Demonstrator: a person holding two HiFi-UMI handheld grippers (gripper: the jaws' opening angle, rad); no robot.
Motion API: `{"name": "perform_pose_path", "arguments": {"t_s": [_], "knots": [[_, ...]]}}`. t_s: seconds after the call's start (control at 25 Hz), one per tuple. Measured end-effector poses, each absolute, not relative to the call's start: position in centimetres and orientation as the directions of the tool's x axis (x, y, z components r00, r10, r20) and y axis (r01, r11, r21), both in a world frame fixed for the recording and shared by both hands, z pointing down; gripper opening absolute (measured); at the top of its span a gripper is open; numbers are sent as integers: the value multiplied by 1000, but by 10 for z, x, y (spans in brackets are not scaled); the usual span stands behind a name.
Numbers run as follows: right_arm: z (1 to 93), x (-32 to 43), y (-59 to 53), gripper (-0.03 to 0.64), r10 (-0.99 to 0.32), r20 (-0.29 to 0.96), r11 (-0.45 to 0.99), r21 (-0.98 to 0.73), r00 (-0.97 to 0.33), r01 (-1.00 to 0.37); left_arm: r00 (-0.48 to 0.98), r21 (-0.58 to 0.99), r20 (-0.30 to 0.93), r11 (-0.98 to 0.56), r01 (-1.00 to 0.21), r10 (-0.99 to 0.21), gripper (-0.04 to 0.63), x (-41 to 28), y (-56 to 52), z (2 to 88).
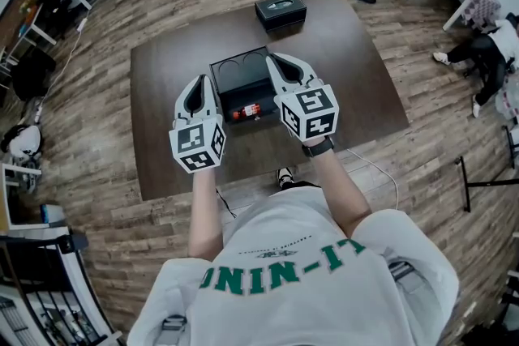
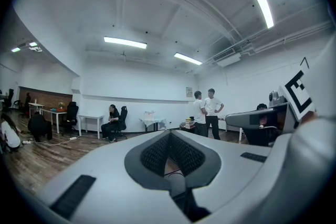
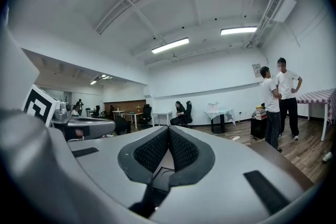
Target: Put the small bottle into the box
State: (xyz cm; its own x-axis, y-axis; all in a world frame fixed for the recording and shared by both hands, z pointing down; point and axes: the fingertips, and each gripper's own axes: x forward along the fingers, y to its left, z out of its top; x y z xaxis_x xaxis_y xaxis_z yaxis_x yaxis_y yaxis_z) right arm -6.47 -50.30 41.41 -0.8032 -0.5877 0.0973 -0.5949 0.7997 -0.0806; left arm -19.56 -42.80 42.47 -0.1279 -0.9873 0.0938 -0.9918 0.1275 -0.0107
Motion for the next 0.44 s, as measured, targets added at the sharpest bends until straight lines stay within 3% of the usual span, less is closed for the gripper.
{"name": "perform_pose_path", "arguments": {"t_s": [0.44], "knots": [[419,-57,-521,15,-570,106,809,-98,-815,-579,-139,-17,104,138,-990,-985,12,-185,-447,427]]}}
